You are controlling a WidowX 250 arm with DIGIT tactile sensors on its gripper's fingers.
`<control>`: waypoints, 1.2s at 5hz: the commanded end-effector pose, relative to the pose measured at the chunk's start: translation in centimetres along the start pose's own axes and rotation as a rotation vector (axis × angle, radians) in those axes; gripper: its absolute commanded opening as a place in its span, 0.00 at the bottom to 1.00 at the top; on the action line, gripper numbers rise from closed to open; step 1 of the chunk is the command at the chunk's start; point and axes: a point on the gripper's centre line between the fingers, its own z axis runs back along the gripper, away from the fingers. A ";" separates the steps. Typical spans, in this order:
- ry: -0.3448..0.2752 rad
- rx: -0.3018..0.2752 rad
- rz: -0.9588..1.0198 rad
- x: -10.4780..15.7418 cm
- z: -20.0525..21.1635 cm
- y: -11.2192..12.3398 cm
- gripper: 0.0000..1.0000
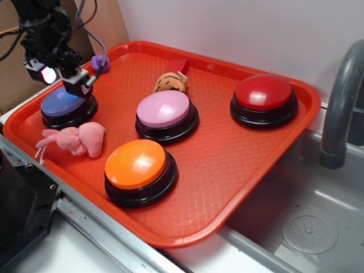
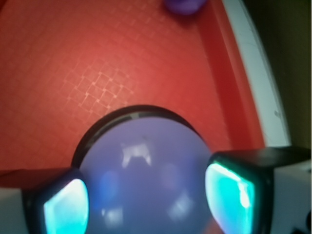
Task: Push the purple button.
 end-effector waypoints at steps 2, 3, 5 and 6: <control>0.027 -0.020 0.028 0.4 1.4 0.3 1.00; 0.007 -0.003 0.050 0.3 3.9 0.6 1.00; 0.083 0.031 0.109 -1.1 4.9 0.7 1.00; 0.100 0.014 0.133 -2.0 4.8 0.8 1.00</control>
